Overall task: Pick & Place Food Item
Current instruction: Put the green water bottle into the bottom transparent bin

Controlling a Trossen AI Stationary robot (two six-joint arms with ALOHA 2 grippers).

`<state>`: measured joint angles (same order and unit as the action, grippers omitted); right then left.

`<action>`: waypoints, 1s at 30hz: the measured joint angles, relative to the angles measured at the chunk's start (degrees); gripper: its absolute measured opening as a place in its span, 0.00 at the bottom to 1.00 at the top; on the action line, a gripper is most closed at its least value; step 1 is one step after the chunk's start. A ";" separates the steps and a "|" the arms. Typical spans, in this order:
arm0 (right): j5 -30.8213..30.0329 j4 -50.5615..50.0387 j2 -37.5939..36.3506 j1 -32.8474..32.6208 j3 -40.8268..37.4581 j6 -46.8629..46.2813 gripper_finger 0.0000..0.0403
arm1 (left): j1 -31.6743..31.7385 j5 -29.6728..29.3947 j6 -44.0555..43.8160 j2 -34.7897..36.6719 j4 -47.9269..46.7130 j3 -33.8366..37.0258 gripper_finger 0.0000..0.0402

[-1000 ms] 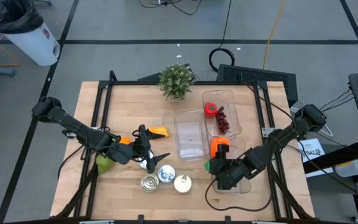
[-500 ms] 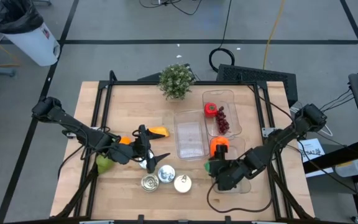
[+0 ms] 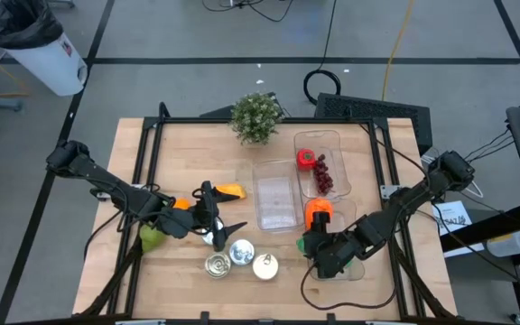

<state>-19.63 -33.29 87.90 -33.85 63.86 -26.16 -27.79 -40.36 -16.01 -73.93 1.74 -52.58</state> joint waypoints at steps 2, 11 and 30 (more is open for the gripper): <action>-0.08 -0.01 0.02 -0.32 -0.01 -0.02 0.66 | 0.00 0.00 0.01 0.00 0.00 0.00 0.91; 0.15 -3.59 0.06 -0.48 -0.07 -3.05 0.65 | 0.02 0.00 0.07 0.00 0.00 0.00 0.91; 5.59 7.11 0.08 -1.44 -5.68 -4.46 0.63 | 0.02 -0.02 -0.67 0.00 -0.09 0.00 0.91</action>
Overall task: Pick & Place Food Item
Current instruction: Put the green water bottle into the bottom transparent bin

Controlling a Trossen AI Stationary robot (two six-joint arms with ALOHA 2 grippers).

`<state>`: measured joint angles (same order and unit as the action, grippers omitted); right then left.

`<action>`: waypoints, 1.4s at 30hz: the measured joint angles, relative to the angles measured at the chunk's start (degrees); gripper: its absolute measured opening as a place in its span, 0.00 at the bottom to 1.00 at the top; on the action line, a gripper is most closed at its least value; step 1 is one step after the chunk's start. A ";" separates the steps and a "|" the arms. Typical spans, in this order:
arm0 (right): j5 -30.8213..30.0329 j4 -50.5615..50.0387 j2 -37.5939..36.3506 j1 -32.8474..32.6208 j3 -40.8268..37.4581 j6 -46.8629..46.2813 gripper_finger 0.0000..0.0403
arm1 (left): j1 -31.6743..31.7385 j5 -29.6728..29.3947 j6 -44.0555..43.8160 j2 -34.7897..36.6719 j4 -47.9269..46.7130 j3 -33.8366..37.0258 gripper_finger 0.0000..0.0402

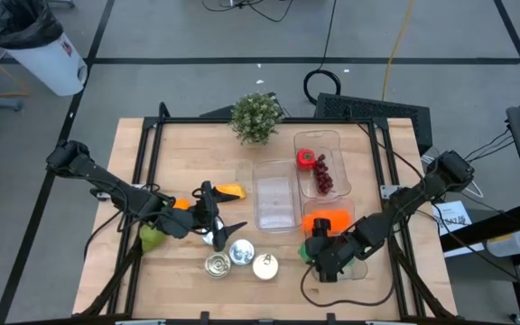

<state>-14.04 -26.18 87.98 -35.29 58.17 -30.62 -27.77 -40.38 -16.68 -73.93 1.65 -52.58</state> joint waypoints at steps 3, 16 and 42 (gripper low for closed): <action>-0.56 0.08 -0.02 -0.02 -0.01 0.71 0.63 | 0.00 0.00 -0.01 0.00 -0.17 0.00 0.91; -0.02 -0.02 -3.28 -0.09 -0.28 2.79 0.50 | 0.00 0.00 -0.03 0.00 -0.17 0.00 0.91; -0.39 -2.82 -5.74 -0.35 -0.09 7.24 0.72 | 0.00 0.00 -0.08 0.00 -0.17 0.00 0.91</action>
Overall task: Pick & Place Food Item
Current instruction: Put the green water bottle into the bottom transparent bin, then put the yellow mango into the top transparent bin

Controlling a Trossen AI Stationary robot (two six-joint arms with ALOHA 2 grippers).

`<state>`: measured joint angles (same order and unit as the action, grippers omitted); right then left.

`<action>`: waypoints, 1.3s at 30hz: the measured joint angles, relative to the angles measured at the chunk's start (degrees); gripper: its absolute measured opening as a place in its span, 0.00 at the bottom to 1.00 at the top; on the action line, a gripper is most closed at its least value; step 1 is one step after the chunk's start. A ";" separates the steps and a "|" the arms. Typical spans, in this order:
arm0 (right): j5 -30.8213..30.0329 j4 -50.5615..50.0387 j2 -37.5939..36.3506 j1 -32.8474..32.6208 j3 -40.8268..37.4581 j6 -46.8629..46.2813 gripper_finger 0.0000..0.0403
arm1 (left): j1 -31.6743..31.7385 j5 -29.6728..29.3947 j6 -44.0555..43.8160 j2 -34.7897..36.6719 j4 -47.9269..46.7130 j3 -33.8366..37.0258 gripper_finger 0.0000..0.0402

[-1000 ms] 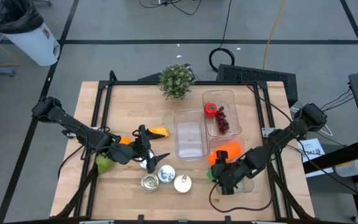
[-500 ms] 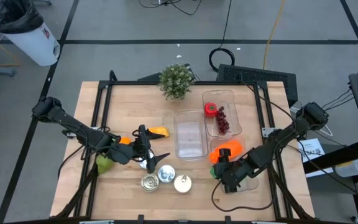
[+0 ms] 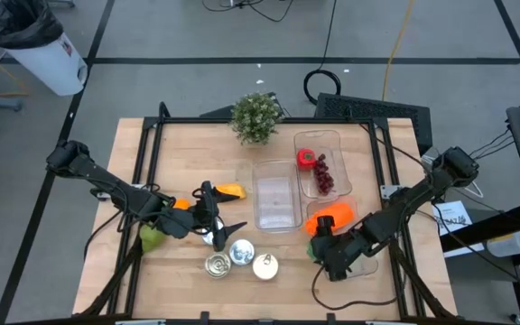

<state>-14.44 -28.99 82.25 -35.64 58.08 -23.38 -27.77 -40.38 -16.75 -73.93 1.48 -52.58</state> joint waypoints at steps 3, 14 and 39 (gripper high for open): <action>-0.31 -0.86 -2.85 0.00 0.00 -0.08 0.74 | 0.00 0.02 0.00 0.00 0.00 0.00 0.91; -2.51 -5.04 -18.51 -0.28 0.02 1.81 0.73 | 0.00 1.87 -0.15 0.00 0.01 0.00 0.91; -29.13 21.57 -46.32 -1.42 -28.94 10.69 0.66 | 4.51 10.30 -14.23 -3.78 -15.78 -0.02 0.91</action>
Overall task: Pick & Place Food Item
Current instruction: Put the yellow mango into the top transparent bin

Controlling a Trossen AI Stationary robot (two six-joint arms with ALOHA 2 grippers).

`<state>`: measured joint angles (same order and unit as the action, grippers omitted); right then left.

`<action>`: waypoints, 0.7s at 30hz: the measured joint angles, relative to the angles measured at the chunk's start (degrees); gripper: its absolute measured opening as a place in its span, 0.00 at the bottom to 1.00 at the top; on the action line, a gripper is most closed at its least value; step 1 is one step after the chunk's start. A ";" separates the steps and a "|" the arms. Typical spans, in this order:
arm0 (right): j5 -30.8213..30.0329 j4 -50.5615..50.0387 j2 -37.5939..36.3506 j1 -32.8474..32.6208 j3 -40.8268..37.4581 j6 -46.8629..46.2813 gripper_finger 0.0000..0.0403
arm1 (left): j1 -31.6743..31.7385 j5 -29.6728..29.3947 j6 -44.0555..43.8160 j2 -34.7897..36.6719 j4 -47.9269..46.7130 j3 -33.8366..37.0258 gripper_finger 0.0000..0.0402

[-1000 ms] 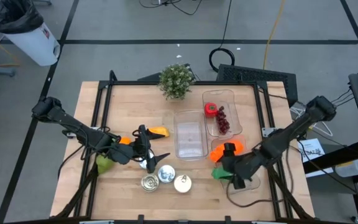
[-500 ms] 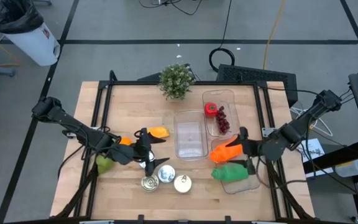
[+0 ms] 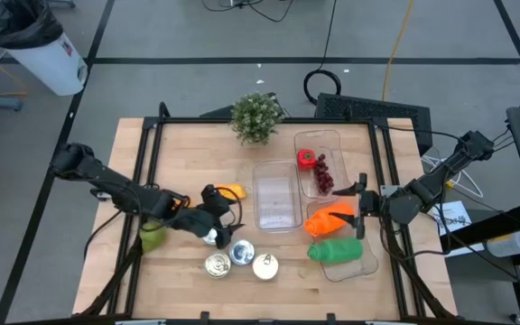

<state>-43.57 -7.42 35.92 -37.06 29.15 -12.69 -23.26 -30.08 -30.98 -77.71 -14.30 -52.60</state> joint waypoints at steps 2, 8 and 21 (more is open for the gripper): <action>-0.64 -0.06 0.02 0.00 -0.35 0.54 0.66 | 1.45 1.20 -4.55 0.04 -3.87 0.00 0.91; -1.27 -0.09 0.20 0.00 -1.48 1.44 0.66 | 7.81 1.63 -11.52 -0.36 -16.98 0.00 0.91; -1.36 -0.11 0.20 0.00 -1.75 1.44 0.66 | 26.16 20.31 14.25 -3.43 -19.19 -0.01 0.91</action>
<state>-44.93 -7.53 36.12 -37.06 27.40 -11.25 2.90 -9.77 -16.73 -81.14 -33.49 -52.60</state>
